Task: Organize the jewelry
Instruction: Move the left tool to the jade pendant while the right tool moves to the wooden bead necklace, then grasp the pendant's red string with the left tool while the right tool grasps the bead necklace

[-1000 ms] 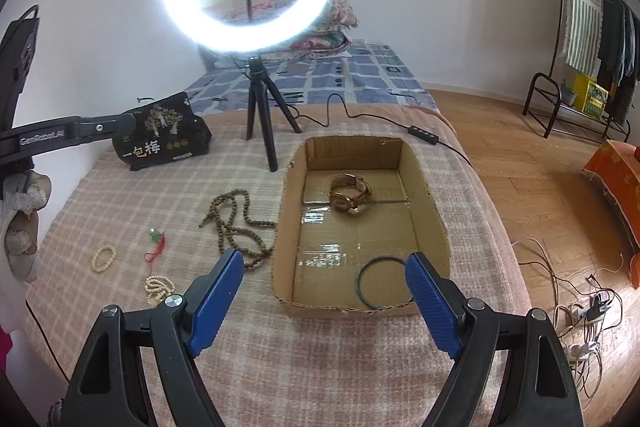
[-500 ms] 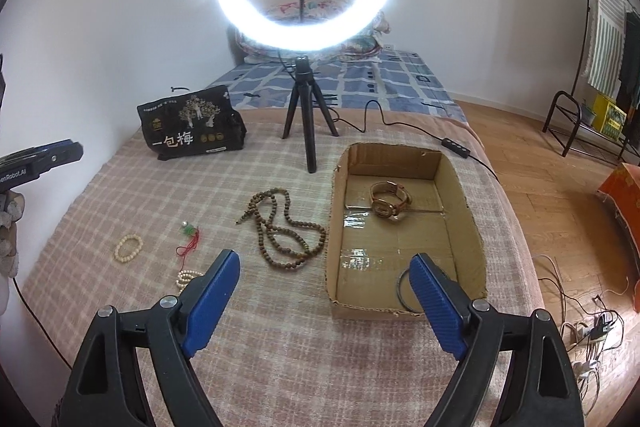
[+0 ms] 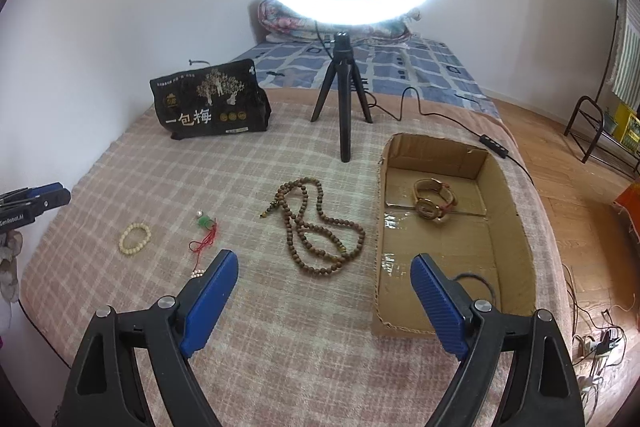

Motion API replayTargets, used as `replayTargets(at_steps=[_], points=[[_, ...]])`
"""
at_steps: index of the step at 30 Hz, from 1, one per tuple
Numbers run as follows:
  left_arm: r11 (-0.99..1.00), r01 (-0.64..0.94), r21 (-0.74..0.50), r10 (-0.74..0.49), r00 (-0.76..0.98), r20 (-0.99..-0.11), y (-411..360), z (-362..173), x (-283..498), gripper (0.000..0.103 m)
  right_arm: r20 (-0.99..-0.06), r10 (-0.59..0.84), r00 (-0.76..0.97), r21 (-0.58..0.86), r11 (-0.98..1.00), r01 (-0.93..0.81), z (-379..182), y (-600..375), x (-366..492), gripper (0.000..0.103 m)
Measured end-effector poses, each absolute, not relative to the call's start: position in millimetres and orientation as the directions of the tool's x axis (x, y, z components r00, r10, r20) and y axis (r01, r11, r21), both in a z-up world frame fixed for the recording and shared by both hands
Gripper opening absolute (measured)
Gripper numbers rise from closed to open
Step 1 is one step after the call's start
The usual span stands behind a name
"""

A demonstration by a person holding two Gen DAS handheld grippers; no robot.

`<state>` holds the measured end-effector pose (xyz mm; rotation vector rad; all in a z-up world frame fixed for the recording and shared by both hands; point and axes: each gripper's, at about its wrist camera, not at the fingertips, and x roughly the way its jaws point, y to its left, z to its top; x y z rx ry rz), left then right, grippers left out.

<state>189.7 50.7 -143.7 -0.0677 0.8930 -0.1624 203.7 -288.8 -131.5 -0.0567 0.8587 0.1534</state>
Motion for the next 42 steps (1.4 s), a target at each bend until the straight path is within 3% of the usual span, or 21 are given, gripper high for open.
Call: replayTargets(at_steps=[17,26,36,42], points=[[0.951,0.198,-0.238,-0.308,0.522,-0.795,-8,-195,222,0.047,-0.87,0.143,0.472,0.001,0.957,-0.289,-195,-249,288,0.089],[0.926,0.188,-0.328,-0.378,0.453,-0.808,-30,-227,251,0.047,-0.931,0.149,0.333,0.039,0.949,-0.314,-231,-242,330,0.078],[0.914,0.181,-0.364,-0.406,0.425,-0.809,-56,-243,276,0.047,-0.944,0.134,0.3,0.028,0.943,-0.331,-242,-237,350,0.072],[0.929,0.204,-0.309,-0.368,0.434,-0.822,-71,-250,287,0.047,-0.951,0.124,0.285,0.022,0.942,-0.336,-250,-234,357,0.071]])
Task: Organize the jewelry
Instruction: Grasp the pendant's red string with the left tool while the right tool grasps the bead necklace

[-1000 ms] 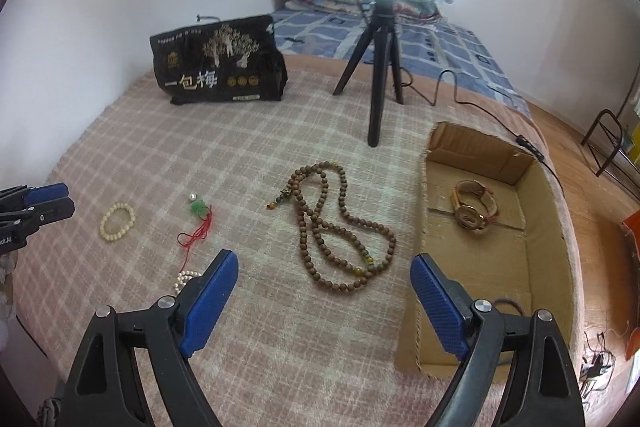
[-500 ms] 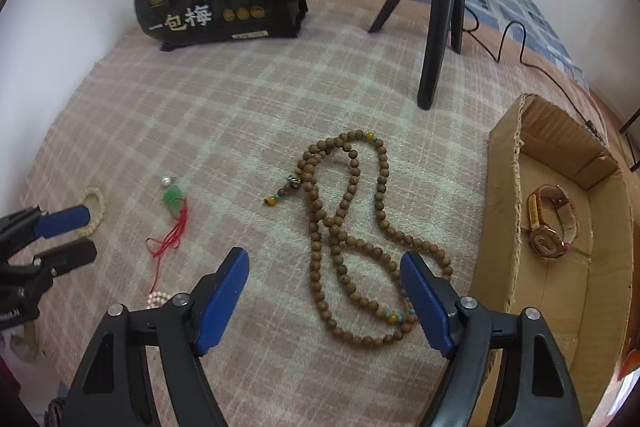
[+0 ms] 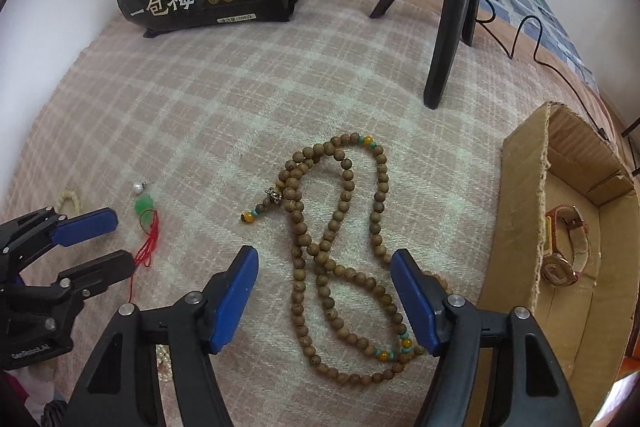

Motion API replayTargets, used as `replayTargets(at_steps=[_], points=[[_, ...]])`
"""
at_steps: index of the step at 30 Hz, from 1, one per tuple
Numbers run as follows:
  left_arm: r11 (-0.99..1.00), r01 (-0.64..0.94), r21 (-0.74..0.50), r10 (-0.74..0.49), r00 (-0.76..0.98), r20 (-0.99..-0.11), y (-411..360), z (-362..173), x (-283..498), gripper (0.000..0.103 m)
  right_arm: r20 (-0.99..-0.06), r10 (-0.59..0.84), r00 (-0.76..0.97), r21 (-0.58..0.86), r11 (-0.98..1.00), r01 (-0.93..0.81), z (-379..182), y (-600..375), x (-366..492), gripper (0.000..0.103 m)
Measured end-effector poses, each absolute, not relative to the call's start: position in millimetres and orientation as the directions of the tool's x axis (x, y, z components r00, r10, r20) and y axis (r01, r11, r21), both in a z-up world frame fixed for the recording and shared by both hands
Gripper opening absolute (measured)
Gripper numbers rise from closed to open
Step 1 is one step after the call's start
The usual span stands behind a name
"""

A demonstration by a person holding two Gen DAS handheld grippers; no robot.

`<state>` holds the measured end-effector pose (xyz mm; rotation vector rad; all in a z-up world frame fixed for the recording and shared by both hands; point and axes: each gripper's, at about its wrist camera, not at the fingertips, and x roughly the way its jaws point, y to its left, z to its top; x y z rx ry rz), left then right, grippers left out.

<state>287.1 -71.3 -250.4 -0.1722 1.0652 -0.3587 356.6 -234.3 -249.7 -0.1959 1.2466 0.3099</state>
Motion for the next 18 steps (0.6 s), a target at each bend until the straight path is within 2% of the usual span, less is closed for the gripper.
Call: replayTargets(at_steps=[5,6,8,14,16,18], points=[[0.935,0.228,-0.271,-0.348,0.446,-0.825,-78,-254,296,0.047,-0.953,0.115,0.28,0.013,0.94,-0.342,-255,-232,359,0.071],[0.936,0.231,-0.266,-0.345,0.448,-0.825,-79,-254,298,0.046,-0.954,0.114,0.279,0.012,0.94,-0.342,-255,-232,359,0.071],[0.939,0.231,-0.254,-0.334,0.447,-0.83,-80,-256,301,0.034,-0.955,0.108,0.277,0.005,0.938,-0.348,-257,-232,361,0.071],[0.943,0.257,-0.211,-0.312,0.465,-0.828,-85,-258,298,0.03,-0.957,0.097,0.272,-0.003,0.938,-0.347,-261,-230,366,0.071],[0.943,0.259,-0.21,-0.312,0.463,-0.83,-85,-259,298,0.012,-0.958,0.095,0.271,-0.006,0.937,-0.349,-262,-227,368,0.07],[0.942,0.256,-0.217,-0.317,0.462,-0.828,-83,-259,298,0.012,-0.958,0.085,0.273,-0.018,0.935,-0.354,-263,-225,369,0.063]])
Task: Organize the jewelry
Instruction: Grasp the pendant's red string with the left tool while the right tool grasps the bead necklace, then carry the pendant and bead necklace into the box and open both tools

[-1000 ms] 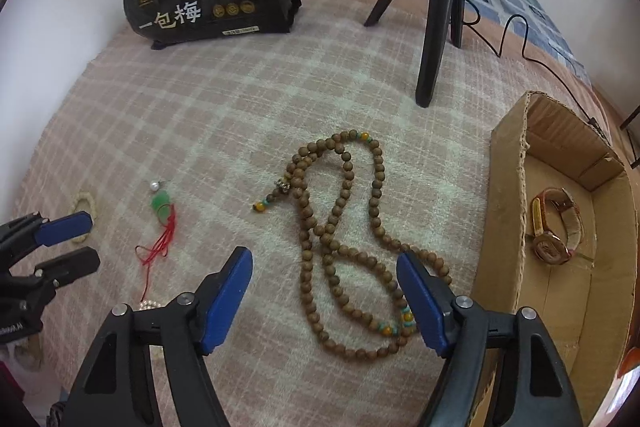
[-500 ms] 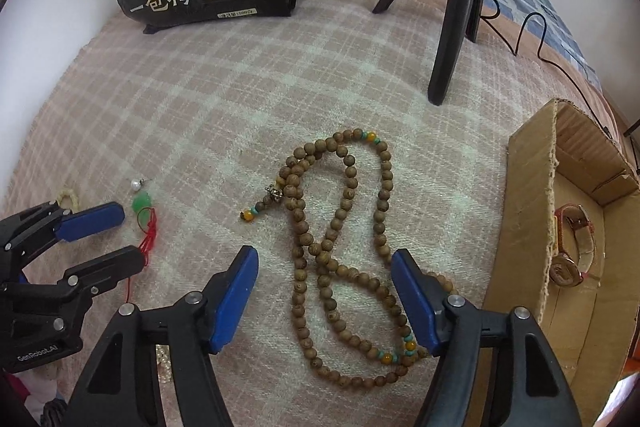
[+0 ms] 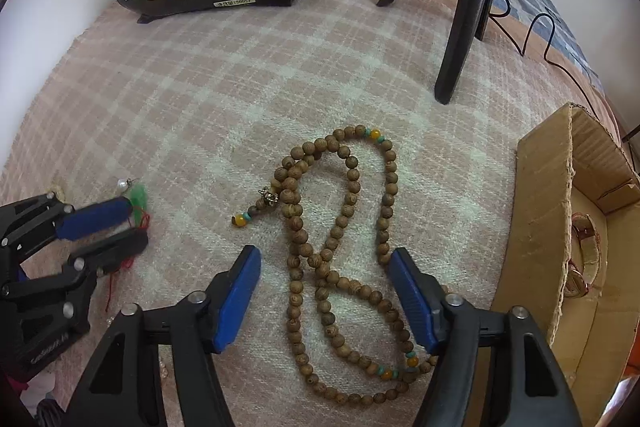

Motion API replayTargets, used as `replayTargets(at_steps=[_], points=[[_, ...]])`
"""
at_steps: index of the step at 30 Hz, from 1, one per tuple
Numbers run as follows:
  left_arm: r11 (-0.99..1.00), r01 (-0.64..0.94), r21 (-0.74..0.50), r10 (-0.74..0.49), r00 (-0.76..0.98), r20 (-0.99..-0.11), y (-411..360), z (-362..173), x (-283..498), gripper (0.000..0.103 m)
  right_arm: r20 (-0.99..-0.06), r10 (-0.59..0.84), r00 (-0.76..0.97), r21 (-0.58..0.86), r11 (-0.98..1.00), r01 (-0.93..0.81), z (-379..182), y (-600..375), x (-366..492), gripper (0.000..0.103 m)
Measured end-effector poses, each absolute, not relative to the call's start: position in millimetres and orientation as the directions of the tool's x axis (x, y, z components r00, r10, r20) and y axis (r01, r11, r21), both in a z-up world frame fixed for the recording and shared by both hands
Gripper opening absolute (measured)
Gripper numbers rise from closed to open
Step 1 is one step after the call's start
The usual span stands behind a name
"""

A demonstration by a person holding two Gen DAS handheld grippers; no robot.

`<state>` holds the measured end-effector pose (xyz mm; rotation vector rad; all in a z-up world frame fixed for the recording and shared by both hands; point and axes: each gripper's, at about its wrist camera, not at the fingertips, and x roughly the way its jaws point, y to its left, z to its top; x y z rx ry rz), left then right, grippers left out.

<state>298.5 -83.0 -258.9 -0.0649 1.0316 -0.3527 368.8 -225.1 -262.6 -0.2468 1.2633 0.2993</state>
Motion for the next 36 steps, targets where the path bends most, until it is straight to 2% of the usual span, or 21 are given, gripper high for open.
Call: replayTargets(at_steps=[1,2,3,4,7,9,12,28,29,36], points=[[0.941,0.257,-0.22,-0.319,0.462,-0.827,-83,-259,298,0.012,-0.958,0.078,0.275,-0.027,0.933,-0.36,-262,-224,368,0.061],[0.941,0.256,-0.221,-0.32,0.463,-0.826,-82,-259,298,0.012,-0.958,0.081,0.274,-0.027,0.93,-0.367,-262,-223,367,0.054],[0.941,0.256,-0.221,-0.32,0.465,-0.825,-82,-259,298,0.01,-0.96,0.105,0.261,0.0,0.928,-0.374,-261,-223,366,0.038],[0.941,0.257,-0.222,-0.321,0.465,-0.825,-82,-259,298,0.01,-0.961,0.126,0.247,0.026,0.928,-0.371,-262,-224,367,0.032],[0.938,0.253,-0.236,-0.332,0.465,-0.821,-79,-259,297,0.008,-0.958,0.125,0.256,0.022,0.929,-0.37,-261,-224,365,0.029],[0.936,0.249,-0.249,-0.341,0.463,-0.818,-76,-259,295,0.004,-0.957,0.135,0.258,0.033,0.93,-0.367,-260,-224,364,0.019],[0.934,0.247,-0.26,-0.349,0.462,-0.815,-74,-257,293,0.002,-0.952,0.151,0.266,0.048,0.933,-0.357,-256,-227,360,0.011],[0.927,0.235,-0.292,-0.374,0.517,-0.77,-51,-230,271,0.001,-0.892,0.291,0.345,0.189,0.935,-0.298,-217,-252,333,0.01],[0.927,0.234,-0.291,-0.373,0.523,-0.767,-48,-226,270,0.001,-0.887,0.298,0.354,0.196,0.935,-0.296,-214,-254,331,0.004],[0.93,0.239,-0.279,-0.367,0.564,-0.74,-38,-198,259,0.001,-0.866,0.312,0.392,0.206,0.935,-0.288,-196,-254,325,0.004]])
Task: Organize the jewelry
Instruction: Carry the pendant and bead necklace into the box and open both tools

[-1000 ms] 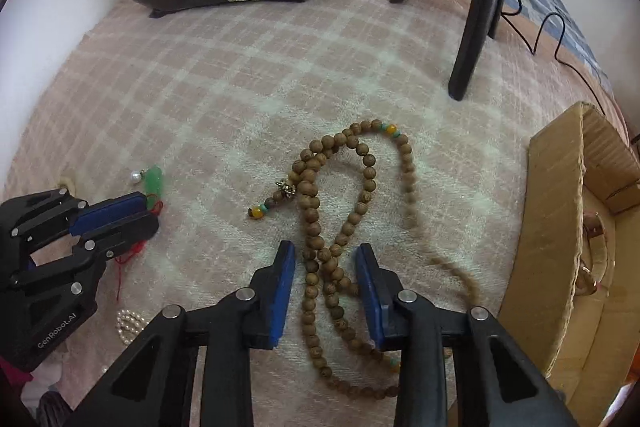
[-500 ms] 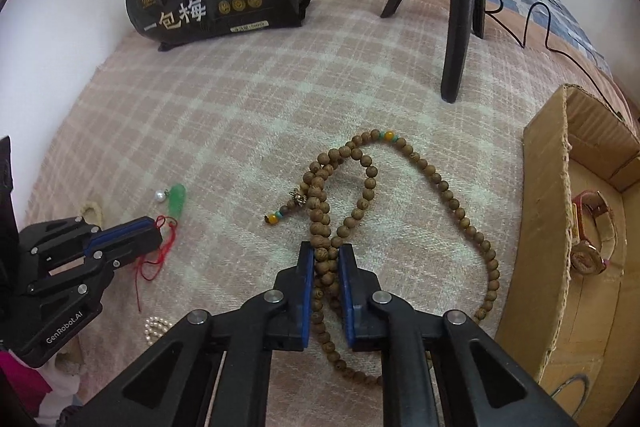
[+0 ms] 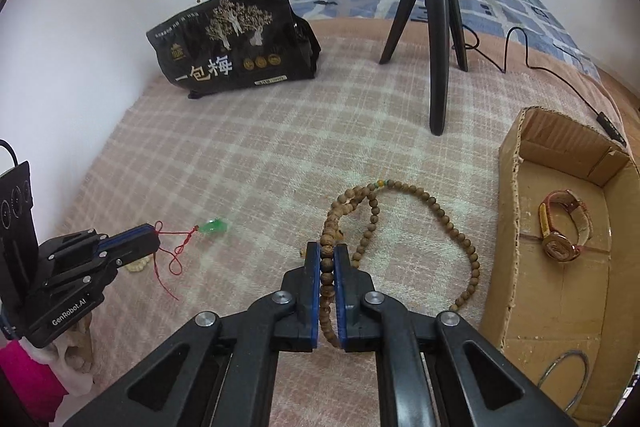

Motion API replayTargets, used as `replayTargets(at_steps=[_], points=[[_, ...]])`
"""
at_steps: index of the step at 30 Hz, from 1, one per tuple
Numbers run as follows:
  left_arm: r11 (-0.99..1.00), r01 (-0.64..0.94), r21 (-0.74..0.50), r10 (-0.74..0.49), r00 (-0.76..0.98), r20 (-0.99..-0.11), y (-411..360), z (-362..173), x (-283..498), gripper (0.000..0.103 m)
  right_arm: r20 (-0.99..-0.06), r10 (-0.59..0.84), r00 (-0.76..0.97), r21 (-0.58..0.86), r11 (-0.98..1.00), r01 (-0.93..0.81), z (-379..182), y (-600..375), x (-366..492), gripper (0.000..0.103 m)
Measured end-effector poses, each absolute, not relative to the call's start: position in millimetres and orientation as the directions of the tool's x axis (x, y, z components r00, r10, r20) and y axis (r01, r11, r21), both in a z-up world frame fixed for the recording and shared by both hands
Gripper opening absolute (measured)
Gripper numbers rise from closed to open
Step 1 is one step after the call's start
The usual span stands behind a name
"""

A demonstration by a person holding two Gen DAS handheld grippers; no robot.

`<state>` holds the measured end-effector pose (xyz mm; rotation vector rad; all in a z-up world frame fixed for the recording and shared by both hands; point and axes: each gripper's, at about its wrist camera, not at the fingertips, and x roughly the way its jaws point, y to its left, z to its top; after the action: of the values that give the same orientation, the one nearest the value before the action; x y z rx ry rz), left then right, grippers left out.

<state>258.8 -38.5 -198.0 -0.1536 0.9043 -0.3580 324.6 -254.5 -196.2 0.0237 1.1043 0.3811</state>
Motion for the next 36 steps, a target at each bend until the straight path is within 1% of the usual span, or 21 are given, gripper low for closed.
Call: replayTargets(at_steps=[7,22,36], points=[[0.928,0.255,-0.272,-0.372,0.59,-0.717,-36,-173,253,0.001,-0.841,0.331,0.427,0.228,0.934,-0.274,-175,-261,315,0.004],[0.913,0.326,-0.244,-0.405,0.661,-0.632,-46,-95,230,0.001,-0.748,0.353,0.563,0.195,0.926,-0.322,-75,-267,271,0.004],[0.885,0.412,-0.215,-0.456,0.68,-0.574,-88,-41,208,0.001,-0.663,0.335,0.669,0.152,0.936,-0.319,-1,-294,234,0.004]])
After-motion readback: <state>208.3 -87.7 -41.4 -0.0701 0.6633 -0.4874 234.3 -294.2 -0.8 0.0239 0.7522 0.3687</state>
